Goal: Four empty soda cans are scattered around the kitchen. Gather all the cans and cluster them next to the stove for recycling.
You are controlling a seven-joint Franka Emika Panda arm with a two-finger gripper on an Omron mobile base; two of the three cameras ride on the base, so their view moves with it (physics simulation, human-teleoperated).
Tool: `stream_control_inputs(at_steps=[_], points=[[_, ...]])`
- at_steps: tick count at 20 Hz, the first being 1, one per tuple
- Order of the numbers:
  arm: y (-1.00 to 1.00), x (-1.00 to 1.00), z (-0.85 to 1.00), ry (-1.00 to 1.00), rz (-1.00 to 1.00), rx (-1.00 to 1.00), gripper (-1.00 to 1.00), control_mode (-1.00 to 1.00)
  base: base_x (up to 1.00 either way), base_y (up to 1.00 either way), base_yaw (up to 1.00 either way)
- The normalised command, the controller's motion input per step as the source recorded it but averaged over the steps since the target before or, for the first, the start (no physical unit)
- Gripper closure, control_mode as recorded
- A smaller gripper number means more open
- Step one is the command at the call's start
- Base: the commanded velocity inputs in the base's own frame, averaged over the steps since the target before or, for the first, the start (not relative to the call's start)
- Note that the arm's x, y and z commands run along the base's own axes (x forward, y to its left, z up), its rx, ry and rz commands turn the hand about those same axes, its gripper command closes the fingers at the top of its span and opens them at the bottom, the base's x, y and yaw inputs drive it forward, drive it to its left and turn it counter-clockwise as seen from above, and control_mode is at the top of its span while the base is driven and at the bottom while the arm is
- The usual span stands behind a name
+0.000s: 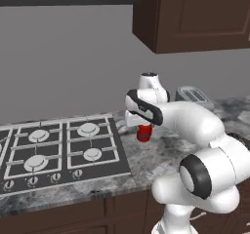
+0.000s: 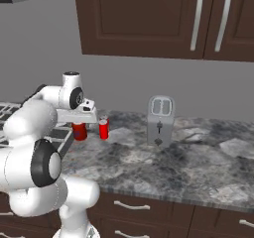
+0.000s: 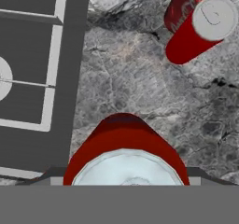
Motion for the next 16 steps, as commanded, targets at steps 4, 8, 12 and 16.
stream_control_inputs(at_steps=[4,8,12,16], points=[[0.19,0.54,-0.35,0.13,0.00,0.00,1.00,-1.00,0.00,0.00,0.00],[0.20,0.36,-0.36,0.13,0.00,0.00,1.00,-1.00,0.00,0.00,0.00],[0.06,0.38,-0.42,0.02,0.00,0.00,1.00,-1.00,0.00,0.00,0.00],[0.00,0.30,-0.40,0.00,0.00,0.00,1.00,-1.00,0.00,0.00,0.00]])
